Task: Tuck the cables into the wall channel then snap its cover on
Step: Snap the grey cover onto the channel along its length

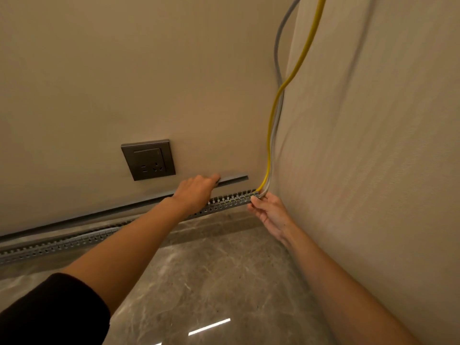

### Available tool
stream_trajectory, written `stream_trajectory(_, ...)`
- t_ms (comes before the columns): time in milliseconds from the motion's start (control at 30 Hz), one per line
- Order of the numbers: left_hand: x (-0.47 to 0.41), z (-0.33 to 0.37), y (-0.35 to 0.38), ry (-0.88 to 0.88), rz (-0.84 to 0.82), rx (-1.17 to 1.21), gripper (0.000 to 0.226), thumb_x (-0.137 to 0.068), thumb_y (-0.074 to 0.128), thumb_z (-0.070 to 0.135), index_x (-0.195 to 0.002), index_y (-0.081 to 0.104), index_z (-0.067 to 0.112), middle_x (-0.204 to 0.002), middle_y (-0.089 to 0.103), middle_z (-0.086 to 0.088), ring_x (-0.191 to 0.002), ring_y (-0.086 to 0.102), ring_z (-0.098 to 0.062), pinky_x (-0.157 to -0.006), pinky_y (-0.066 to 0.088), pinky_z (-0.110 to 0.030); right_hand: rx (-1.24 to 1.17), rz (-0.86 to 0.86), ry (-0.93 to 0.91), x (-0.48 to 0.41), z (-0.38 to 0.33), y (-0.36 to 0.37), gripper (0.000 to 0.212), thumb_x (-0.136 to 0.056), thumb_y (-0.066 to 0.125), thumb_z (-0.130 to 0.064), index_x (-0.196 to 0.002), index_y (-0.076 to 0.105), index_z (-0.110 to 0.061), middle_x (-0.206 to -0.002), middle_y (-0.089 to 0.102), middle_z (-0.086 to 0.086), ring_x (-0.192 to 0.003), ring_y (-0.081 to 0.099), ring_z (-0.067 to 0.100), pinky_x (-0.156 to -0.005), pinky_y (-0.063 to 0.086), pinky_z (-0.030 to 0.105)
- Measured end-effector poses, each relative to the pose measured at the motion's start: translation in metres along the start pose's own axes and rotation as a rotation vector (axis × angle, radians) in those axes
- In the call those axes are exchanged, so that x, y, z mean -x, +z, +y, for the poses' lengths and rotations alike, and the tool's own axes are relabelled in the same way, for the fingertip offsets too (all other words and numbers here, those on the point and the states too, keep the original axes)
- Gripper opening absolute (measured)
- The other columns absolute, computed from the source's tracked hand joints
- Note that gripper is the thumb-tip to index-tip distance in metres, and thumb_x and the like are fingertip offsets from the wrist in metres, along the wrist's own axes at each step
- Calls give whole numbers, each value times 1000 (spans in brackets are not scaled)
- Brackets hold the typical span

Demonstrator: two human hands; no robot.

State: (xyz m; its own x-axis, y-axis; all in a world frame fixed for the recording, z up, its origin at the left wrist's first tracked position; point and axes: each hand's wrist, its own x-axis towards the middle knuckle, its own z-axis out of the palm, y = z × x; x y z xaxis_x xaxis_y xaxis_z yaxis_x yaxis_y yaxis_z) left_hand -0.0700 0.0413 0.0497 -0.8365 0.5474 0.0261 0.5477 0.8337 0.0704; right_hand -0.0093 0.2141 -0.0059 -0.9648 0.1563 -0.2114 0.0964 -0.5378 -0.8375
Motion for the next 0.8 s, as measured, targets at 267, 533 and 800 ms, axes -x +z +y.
stream_trajectory(267,-14,14,8,53,-273,201,30,-102,25,26,-109,41,2,-105,55,-23,-95,54,-36,-84,43,-41,34,27,-51,3,-4,-3,21,-92,44,10,-87,54,-7,-81,53,5,-72,53,11,-53,56,12)
stream_trajectory(533,-12,19,5,79,-286,292,40,-103,23,30,-107,49,0,-110,57,-22,-98,53,-34,-80,39,-35,56,57,-64,-1,-4,0,19,-93,46,8,-83,54,-6,-76,52,4,-67,52,10,-52,55,11)
stream_trajectory(800,-13,20,17,35,-146,418,37,-101,33,31,-92,58,5,-82,51,-10,-76,45,-21,-65,31,-29,15,50,-31,-3,-4,-2,17,-92,47,9,-85,56,-4,-80,55,6,-67,56,9,-51,54,12)
